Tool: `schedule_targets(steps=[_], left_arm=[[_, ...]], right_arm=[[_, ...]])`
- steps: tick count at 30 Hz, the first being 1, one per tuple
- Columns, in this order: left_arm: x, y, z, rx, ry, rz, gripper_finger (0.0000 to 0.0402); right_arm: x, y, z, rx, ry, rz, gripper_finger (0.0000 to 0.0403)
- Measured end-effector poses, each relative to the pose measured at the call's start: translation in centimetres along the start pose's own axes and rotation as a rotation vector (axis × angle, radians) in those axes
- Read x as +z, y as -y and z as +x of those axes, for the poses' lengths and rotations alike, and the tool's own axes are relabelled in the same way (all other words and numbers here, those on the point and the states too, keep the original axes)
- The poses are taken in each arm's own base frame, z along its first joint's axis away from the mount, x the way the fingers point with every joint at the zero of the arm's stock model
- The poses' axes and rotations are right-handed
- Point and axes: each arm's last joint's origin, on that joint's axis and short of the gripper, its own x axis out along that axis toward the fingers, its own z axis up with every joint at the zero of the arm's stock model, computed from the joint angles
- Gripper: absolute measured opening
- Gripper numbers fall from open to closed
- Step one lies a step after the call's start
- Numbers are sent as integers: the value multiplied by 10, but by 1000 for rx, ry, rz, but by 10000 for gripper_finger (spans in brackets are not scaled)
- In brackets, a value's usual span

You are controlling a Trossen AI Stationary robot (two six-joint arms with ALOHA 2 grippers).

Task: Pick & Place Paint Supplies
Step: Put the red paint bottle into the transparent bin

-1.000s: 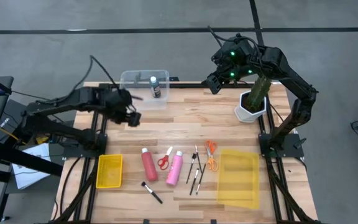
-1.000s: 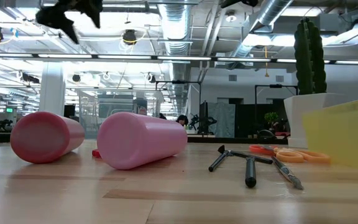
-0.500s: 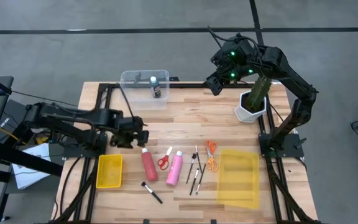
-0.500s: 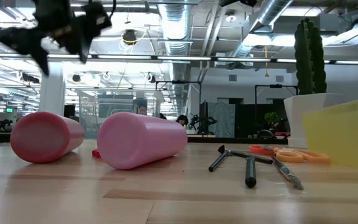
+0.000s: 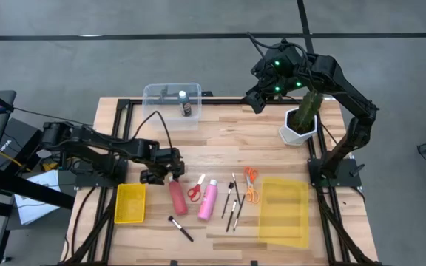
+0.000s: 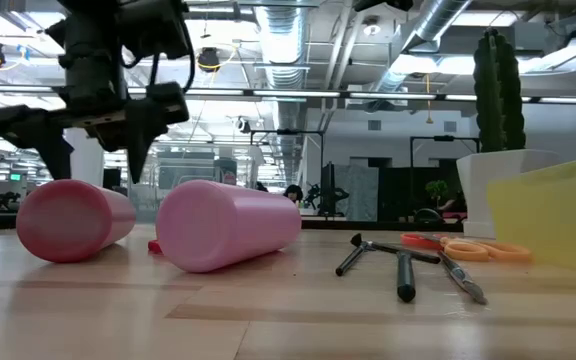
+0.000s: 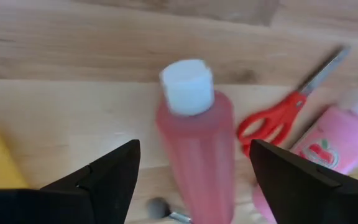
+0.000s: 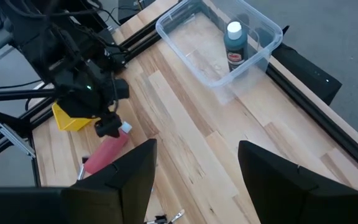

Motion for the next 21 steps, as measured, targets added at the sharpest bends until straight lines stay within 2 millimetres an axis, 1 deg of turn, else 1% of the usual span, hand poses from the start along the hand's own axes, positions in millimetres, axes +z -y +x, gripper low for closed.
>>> schedule_targets(steps=[6, 10, 15, 21], left_arm=[[10, 1, 5, 21, 57, -35, 297], [12, 0, 10, 47, 76, -42, 293], [13, 5, 21, 37, 75, -39, 279], [15, 6, 29, 51, 82, -41, 251]], right_arm=[[0, 0, 0, -1, -3, 0, 223], [0, 2, 0, -6, -6, -4, 223], [0, 6, -1, -18, -12, 4, 223], [-1, 10, -1, -34, -28, 18, 223]])
